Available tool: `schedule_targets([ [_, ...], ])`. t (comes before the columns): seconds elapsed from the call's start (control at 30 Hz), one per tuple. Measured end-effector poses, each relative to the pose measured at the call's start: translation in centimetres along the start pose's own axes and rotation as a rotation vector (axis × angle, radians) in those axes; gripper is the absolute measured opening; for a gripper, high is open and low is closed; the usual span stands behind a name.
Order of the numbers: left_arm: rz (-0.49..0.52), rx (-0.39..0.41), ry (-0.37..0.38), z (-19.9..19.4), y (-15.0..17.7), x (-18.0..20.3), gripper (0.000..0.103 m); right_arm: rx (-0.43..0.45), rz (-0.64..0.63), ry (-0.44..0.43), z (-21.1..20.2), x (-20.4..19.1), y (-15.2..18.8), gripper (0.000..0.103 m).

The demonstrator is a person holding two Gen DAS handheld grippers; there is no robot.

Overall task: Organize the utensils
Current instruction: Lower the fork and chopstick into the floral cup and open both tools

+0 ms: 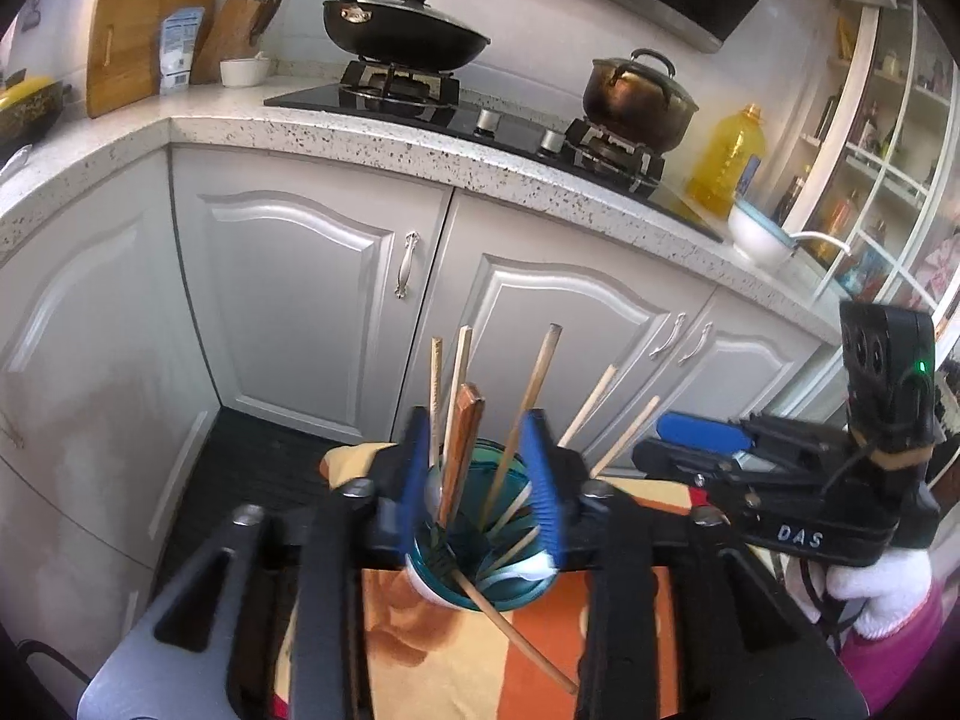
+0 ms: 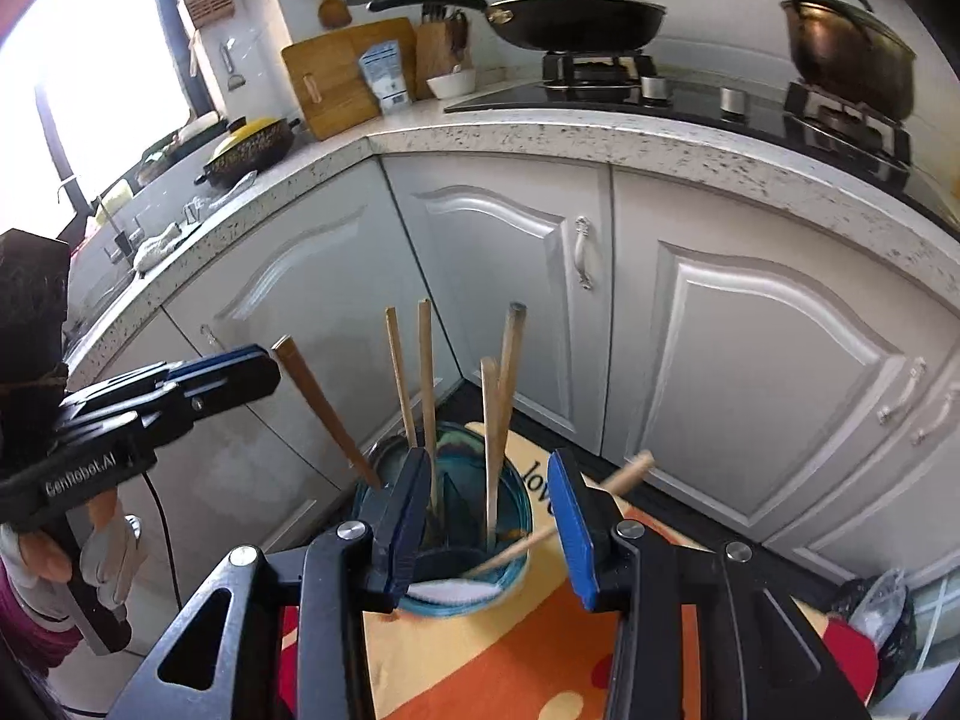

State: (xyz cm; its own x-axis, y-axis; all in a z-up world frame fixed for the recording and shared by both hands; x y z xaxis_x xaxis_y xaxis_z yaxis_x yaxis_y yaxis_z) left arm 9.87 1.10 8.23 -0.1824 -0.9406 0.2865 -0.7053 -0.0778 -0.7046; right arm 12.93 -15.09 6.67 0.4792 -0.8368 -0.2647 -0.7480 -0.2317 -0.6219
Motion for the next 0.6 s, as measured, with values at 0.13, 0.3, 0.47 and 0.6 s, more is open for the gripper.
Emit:
schedule_targets([
  [0.13, 0.001, 0.006, -0.018, -1.0, 0.6, 0.3, 0.039, 0.039, 0.029, 0.009, -1.5, -0.6, 1.1, 0.041],
  [0.3, 0.019, -0.003, -0.079, -1.7, 2.3, 1.0, 0.039, 0.079, 0.066, 0.025, -2.9, -1.5, 2.4, 0.041],
  [0.47, 0.047, 0.006, -0.147, -2.4, 3.9, 1.7, 0.039, 0.105, 0.074, 0.057, -3.6, -3.0, 3.7, 0.041],
  [0.6, 0.068, 0.031, -0.193, -2.8, 5.0, 2.2, 0.039, 0.125, 0.069, 0.085, -4.1, -3.7, 4.3, 0.047],
])
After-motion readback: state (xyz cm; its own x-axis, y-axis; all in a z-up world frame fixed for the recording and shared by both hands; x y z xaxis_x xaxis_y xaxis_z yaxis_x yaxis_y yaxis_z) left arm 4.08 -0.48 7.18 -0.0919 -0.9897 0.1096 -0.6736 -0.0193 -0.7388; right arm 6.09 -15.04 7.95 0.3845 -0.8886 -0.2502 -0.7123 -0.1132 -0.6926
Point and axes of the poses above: each gripper's, at about its wrist camera, not at the fingertips, and z roughly the way its jaws point, x to its right, y to its underside, the point moved 6 cm from there along z, roughly the way its jaws point, and after that the axes turned 2 degrees about -x, right-handed, at the moved point
